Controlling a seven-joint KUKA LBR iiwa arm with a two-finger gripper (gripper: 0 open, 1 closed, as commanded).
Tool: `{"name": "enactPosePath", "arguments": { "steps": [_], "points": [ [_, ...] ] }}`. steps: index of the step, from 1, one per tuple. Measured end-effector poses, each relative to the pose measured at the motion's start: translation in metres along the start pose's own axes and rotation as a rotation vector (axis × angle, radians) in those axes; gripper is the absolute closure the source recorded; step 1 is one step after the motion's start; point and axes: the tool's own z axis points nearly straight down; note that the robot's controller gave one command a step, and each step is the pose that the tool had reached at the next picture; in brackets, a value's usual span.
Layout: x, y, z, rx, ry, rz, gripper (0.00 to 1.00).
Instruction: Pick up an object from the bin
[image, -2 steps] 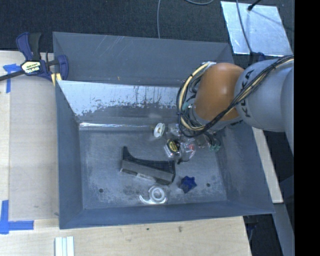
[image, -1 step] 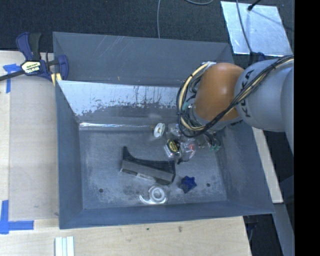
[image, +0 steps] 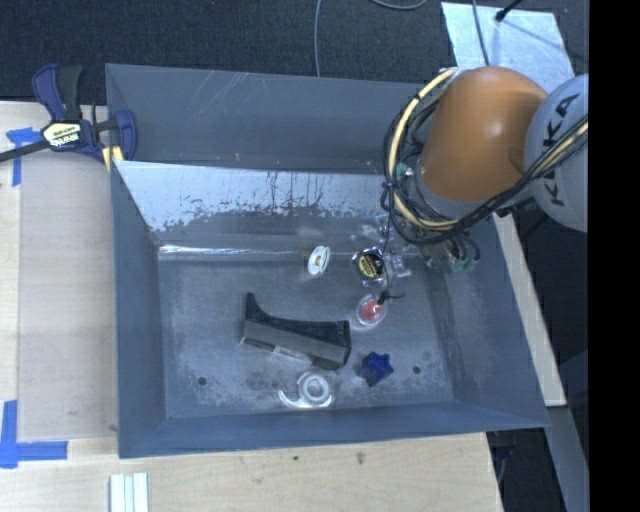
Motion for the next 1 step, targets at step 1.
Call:
{"name": "enactPosePath", "arguments": {
  "steps": [1],
  "points": [
    [0.0001,0.0001,0.0001,0.0,0.0,0.0,1.0]
  ]
}}
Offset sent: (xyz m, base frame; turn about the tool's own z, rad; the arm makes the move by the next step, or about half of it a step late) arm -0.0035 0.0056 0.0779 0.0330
